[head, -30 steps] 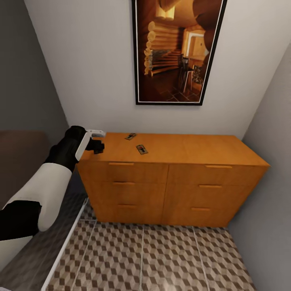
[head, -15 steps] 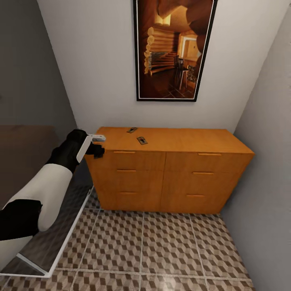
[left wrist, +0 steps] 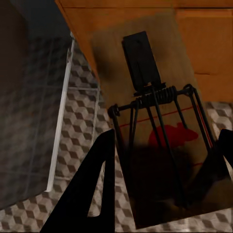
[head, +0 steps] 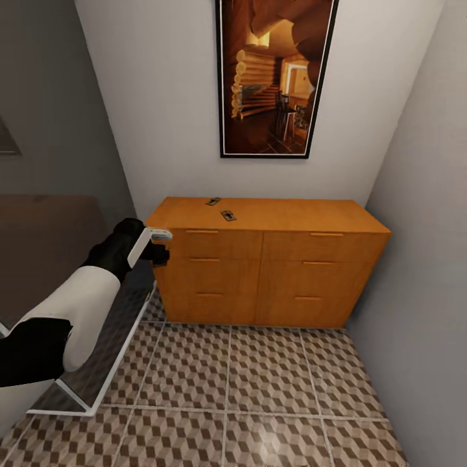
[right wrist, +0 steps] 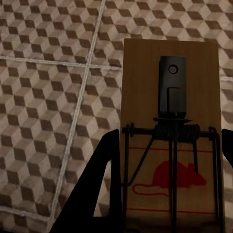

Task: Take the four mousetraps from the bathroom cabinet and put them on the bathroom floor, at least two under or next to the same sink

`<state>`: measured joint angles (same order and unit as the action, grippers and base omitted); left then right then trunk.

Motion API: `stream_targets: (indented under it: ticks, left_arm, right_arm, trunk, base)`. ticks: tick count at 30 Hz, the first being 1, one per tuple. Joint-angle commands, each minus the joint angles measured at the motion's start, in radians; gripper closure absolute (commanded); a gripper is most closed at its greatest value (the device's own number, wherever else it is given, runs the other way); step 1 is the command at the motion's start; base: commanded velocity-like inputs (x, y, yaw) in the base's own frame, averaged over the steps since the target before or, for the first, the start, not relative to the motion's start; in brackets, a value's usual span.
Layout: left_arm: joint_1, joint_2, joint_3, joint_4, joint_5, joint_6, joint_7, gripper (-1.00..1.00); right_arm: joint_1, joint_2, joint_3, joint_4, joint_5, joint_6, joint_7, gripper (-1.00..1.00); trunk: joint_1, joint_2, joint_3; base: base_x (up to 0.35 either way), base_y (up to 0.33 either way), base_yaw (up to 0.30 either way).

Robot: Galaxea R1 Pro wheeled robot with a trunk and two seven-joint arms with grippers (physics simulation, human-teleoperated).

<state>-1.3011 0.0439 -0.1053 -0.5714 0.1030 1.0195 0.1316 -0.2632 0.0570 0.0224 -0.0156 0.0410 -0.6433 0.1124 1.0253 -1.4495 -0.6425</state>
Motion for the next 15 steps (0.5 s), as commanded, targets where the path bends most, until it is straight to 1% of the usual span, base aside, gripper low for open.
stream_targets:
  ticks: [1,5,7,10,11,13,15]
  left_arm:
    - [0.004,-0.003,-0.008,0.013,0.008,0.003,0.009,1.0]
    - [0.036,-0.009,-0.008,0.042,0.006,0.0,0.008,1.0]
    - [0.064,-0.012,-0.008,0.046,0.006,-0.002,0.006,1.0]
    - [0.139,-0.014,-0.009,0.05,0.006,-0.021,0.004,1.0]
    - [0.154,-0.016,-0.009,0.05,0.006,-0.031,0.004,1.0]
    - [0.221,-0.022,-0.01,0.052,0.006,-0.096,0.004,1.0]
    - [0.299,-0.024,-0.01,0.054,0.006,-0.186,0.003,1.0]
  right_arm:
    - [-0.001,0.0,0.002,0.001,0.002,-0.003,0.001,1.0]
    - [-0.001,0.0,0.001,0.001,0.002,-0.003,0.001,1.0]
    - [-0.001,0.0,0.001,0.001,0.002,-0.003,0.001,1.0]
    - [-0.001,0.0,0.001,0.001,0.002,-0.003,0.0,1.0]
    - [-0.001,0.0,0.001,0.001,0.002,-0.003,0.0,1.0]
    - [-0.001,0.0,0.001,0.001,0.002,-0.003,0.0,1.0]
    - [-0.001,0.0,0.001,0.0,0.002,-0.003,-0.001,1.0]
  trunk:
    - [0.0,-0.001,-0.001]
    - [0.0,-0.001,-0.001]
    - [0.0,-0.001,-0.001]
    - [0.0,-0.001,-0.001]
    - [0.0,-0.001,-0.001]
    - [0.0,-0.001,-0.001]
    - [0.0,-0.001,-0.001]
  base:
    - [-0.056,0.0,0.0]
    - [-0.027,0.0,0.0]
    - [-0.009,0.0,0.0]
    - [-0.003,0.0,0.0]
    - [-0.001,0.0,0.0]
    - [-0.001,0.0,0.0]
    - [0.0,0.0,0.0]
